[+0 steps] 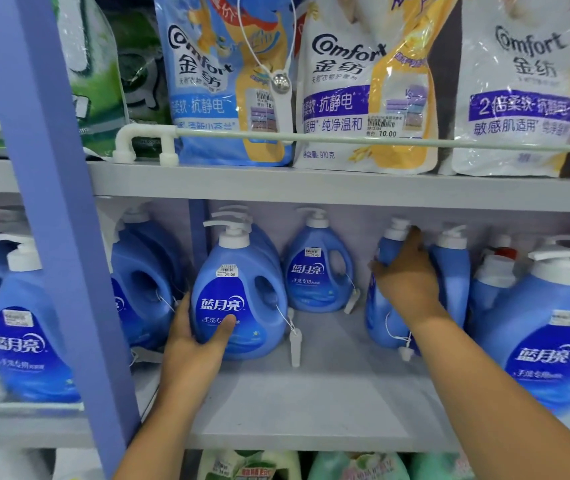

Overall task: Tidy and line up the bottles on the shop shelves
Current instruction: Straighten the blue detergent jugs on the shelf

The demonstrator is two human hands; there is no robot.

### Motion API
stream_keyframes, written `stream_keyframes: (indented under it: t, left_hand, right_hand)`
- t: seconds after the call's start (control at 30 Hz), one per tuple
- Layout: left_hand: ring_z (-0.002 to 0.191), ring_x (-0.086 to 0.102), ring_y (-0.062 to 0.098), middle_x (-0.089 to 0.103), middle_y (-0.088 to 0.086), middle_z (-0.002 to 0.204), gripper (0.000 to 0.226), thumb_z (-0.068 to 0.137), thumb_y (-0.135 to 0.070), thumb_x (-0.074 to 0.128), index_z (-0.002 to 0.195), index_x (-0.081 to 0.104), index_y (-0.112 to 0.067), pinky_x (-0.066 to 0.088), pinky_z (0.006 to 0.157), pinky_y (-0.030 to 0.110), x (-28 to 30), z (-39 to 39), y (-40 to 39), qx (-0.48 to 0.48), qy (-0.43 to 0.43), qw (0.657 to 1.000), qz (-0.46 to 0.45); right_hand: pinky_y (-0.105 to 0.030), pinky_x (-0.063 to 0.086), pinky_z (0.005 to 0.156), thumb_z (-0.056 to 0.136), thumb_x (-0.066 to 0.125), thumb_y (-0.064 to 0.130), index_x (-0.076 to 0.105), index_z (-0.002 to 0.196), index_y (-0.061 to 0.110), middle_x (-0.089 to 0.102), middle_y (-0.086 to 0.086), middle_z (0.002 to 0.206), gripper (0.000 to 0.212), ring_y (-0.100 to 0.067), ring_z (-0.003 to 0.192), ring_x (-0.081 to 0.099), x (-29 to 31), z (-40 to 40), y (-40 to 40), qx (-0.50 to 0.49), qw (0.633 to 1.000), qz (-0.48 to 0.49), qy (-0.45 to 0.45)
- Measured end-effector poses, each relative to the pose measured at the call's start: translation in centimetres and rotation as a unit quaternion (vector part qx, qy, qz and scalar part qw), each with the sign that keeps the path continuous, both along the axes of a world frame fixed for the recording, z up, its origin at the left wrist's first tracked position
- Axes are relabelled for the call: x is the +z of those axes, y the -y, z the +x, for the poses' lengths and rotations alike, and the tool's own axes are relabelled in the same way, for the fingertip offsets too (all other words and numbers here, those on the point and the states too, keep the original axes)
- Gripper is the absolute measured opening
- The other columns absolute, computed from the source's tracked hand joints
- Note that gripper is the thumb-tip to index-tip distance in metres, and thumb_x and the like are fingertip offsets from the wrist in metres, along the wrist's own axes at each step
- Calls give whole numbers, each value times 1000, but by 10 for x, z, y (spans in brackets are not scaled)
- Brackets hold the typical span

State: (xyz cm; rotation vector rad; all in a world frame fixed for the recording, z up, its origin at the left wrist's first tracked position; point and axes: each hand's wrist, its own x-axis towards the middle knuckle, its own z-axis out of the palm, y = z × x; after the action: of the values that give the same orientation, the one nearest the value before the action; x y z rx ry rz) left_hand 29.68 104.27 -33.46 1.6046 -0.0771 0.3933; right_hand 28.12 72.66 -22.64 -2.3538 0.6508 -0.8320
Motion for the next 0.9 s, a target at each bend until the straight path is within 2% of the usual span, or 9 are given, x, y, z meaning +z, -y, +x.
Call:
stream_keyframes:
  t: [0.1,0.2,0.23,0.33,0.43,0.53,0.6,0.8,0.9]
  left_hand:
    - [117,65,9,65,-16,130,74,82,-39,84,144,44,-45,56,100,45,-2,1,-1,0,-2,1000,-8]
    - [116,64,8,65,-18,128,70,84,-38,83,143,46,-45,57,97,41,-5,4,-1,1,-2,1000,-1]
    - [116,64,8,65,-17,129,69,84,-39,83,142,46,-45,57,96,40,-5,4,-1,0,-1,1000,0]
    - [117,63,7,65,-18,129,68,85,-40,81,142,45,-46,56,97,40,-5,5,-2,-4,1,1000,2]
    - [115,64,4,66,-20,127,65,85,-37,81,139,47,-47,55,99,41,-5,3,-3,-7,0,1000,4]
    - [115,65,7,68,-18,127,63,86,-33,81,139,48,-45,55,101,43,-4,3,-2,-7,2,1000,7]
    - [119,64,12,66,-13,131,67,85,-30,82,141,46,-42,53,103,47,-3,2,-1,-4,3,1000,20]
    - [127,57,18,56,-9,140,93,76,-23,89,149,32,-36,50,106,46,3,-6,3,-27,12,994,104]
    - [136,50,25,50,1,149,94,79,-20,88,154,32,-25,45,111,47,12,-15,6,4,13,994,112]
  right_hand:
    - [-36,47,75,88,75,32,46,129,11,65,-12,116,55,-39,102,64,-6,-4,11,49,998,-16,21]
    - [-17,47,74,84,80,31,55,124,40,64,28,106,48,-11,98,64,-8,-15,20,181,981,55,35]
    - [-14,49,79,85,80,30,55,127,47,66,32,110,52,-2,101,65,-7,-19,19,248,963,97,29]
    - [-19,55,87,89,78,21,58,135,43,70,18,125,55,3,107,67,-9,-16,8,343,923,174,19]
    - [-25,57,83,84,82,20,63,124,32,69,1,124,46,-12,109,69,-21,-7,-17,262,943,185,92]
    - [-37,48,103,71,90,32,30,156,25,41,-3,147,104,-22,132,47,-40,-1,-42,191,980,51,25]
    - [-41,46,106,69,93,27,14,161,21,34,-7,149,121,-28,135,41,-50,4,-49,183,983,-6,31]
    - [-41,36,118,79,86,14,8,161,12,20,-7,163,114,-25,149,28,-50,12,-40,240,970,7,29]
    - [-39,29,121,91,73,12,12,162,12,15,-5,169,94,-25,155,18,-39,-5,-43,217,976,-20,-15]
